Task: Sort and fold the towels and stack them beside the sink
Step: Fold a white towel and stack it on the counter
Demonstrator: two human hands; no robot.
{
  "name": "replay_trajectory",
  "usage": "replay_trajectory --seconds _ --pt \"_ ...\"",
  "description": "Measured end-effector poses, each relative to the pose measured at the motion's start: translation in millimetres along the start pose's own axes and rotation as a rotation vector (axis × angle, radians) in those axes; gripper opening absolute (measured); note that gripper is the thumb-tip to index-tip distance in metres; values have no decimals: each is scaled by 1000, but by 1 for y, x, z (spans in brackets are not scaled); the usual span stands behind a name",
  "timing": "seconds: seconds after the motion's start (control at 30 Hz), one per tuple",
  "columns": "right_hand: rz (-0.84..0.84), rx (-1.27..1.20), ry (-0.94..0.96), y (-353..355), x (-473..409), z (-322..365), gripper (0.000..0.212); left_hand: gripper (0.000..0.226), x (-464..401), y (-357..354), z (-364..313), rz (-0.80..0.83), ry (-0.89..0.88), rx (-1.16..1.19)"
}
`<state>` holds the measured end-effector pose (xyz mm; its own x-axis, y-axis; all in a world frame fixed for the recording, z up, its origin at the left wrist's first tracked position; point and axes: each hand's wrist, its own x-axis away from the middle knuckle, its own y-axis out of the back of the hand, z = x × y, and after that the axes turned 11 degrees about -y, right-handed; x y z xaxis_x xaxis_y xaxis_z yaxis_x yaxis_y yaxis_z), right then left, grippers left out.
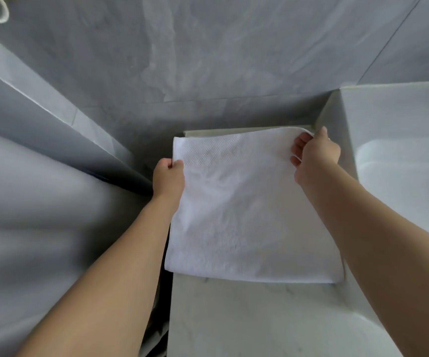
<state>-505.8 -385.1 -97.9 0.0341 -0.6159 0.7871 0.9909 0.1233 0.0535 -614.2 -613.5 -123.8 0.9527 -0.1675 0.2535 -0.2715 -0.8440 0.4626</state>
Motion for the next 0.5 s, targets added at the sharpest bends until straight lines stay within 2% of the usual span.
replay_trajectory --seconds 0.1,0.17,0.2,0.23,0.3,0.37,0.4,0.47,0.5 --pt "13 49 -58 -17 -34 2 36 18 -27 -23 6 0 19 -56" --pt "-14 185 -58 -23 -55 -3 33 19 -40 -33 13 -8 2 -139" --pt "-106 499 26 -27 -62 -10 37 18 -45 -36 16 -10 -21 -202" --pt "-199 750 195 -29 -69 -15 37 17 -49 -39 17 -3 -53 -275" --pt "-236 660 314 -30 -76 -19 29 18 -53 -41 19 28 -125 -429" --pt "-226 866 552 -27 -72 -24 33 18 -53 -44 18 41 -182 -568" --pt "-170 1057 684 -26 -73 -28 36 16 -52 -46 15 34 -207 -608" --pt "-62 1345 883 -22 -80 -34 40 12 -49 -50 11 6 -283 -591" --pt "-39 1429 924 -24 -86 -33 42 10 -48 -51 9 -7 -330 -547"
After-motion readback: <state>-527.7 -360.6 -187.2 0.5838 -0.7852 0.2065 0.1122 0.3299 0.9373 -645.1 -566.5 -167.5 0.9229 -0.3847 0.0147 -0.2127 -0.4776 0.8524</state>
